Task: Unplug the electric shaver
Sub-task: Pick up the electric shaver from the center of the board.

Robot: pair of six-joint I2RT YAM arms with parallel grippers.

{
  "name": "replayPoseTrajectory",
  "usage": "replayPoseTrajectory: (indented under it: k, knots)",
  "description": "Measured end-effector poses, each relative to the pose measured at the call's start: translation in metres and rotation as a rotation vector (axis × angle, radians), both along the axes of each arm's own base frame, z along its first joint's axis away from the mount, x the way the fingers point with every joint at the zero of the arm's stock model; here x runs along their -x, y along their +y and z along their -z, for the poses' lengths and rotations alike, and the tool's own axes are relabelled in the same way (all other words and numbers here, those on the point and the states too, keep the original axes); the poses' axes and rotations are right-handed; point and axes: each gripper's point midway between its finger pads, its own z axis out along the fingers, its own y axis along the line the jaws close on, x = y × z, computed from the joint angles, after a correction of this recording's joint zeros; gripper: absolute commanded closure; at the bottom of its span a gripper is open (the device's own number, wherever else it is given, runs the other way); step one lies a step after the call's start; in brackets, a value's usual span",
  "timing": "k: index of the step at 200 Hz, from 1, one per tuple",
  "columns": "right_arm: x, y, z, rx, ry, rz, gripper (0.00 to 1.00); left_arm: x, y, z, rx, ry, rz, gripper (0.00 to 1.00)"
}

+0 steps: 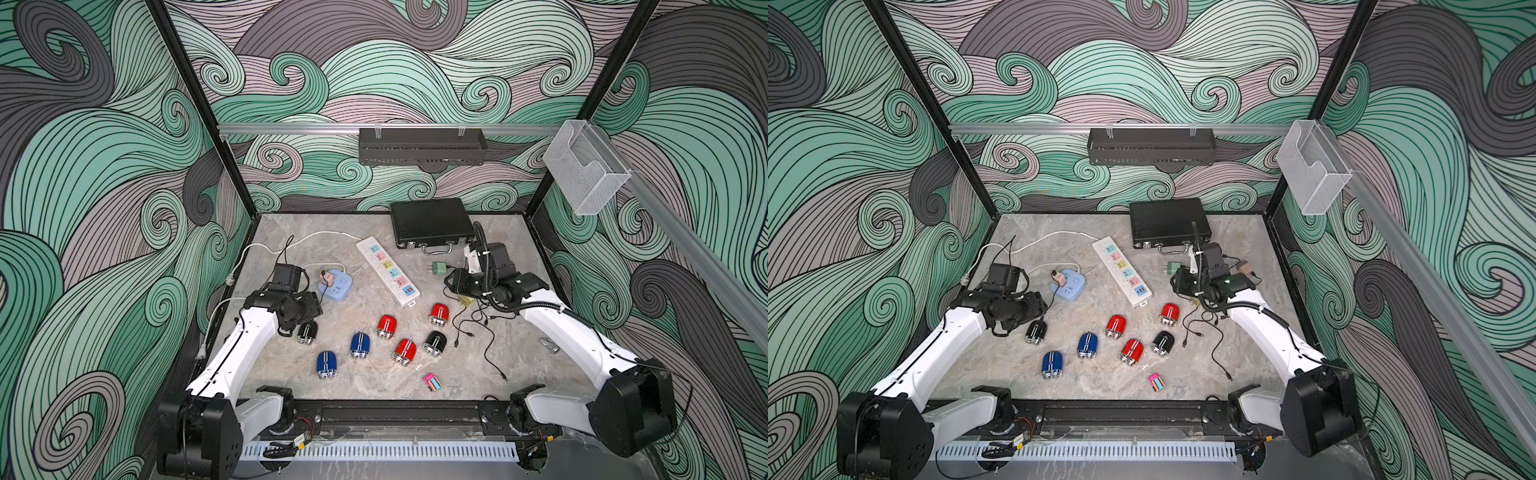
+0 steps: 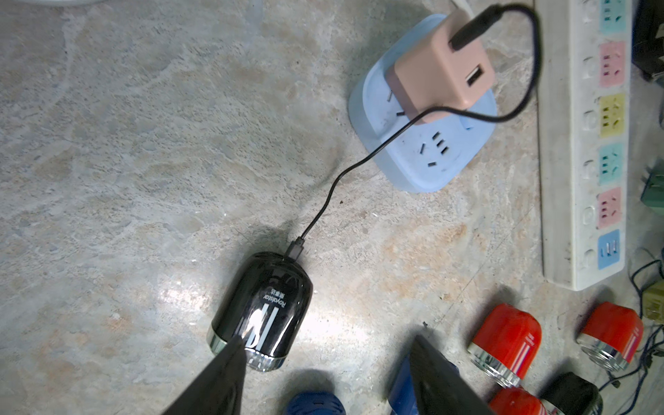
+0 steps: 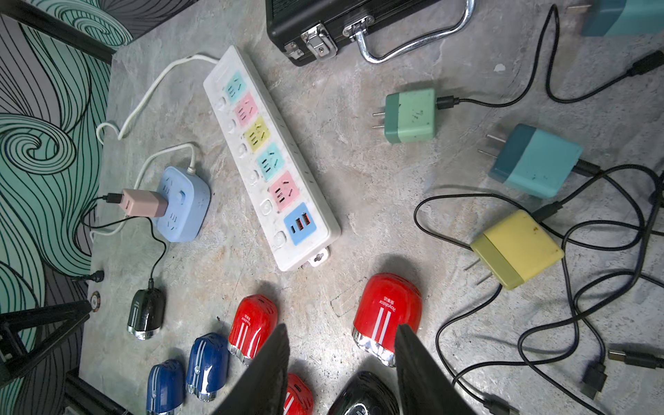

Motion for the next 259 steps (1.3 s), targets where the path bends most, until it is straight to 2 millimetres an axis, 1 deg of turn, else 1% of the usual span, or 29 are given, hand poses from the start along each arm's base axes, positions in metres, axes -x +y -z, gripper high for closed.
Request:
replayPoseTrajectory:
  k: [40, 67, 101, 131, 159, 198, 259]
  knots:
    - [-0.001, 0.018, -0.001, 0.039, -0.003, -0.05, 0.51, 0.006, 0.004, 0.013, -0.018, 0.032, -0.015, 0.24]
    - [-0.001, 0.032, -0.007, 0.059, -0.02, -0.084, 0.51, 0.007, 0.006, 0.023, -0.03, 0.054, -0.028, 0.23]
    - [0.0, 0.055, -0.013, 0.081, -0.038, -0.139, 0.51, 0.006, 0.007, 0.036, -0.036, 0.081, -0.037, 0.22]
    - [0.004, 0.072, -0.009, 0.101, -0.036, -0.179, 0.5, 0.007, 0.007, 0.045, -0.038, 0.094, -0.038, 0.22]
    - [0.009, 0.085, 0.0, 0.124, -0.025, -0.211, 0.5, 0.004, 0.007, 0.047, -0.038, 0.093, -0.038, 0.22]
    - [0.014, 0.094, 0.011, 0.147, -0.003, -0.237, 0.51, 0.002, 0.007, 0.05, -0.038, 0.09, -0.037, 0.22]
    - [0.013, 0.098, 0.01, 0.151, -0.01, -0.239, 0.51, 0.008, 0.006, 0.064, -0.047, 0.136, -0.03, 0.22]
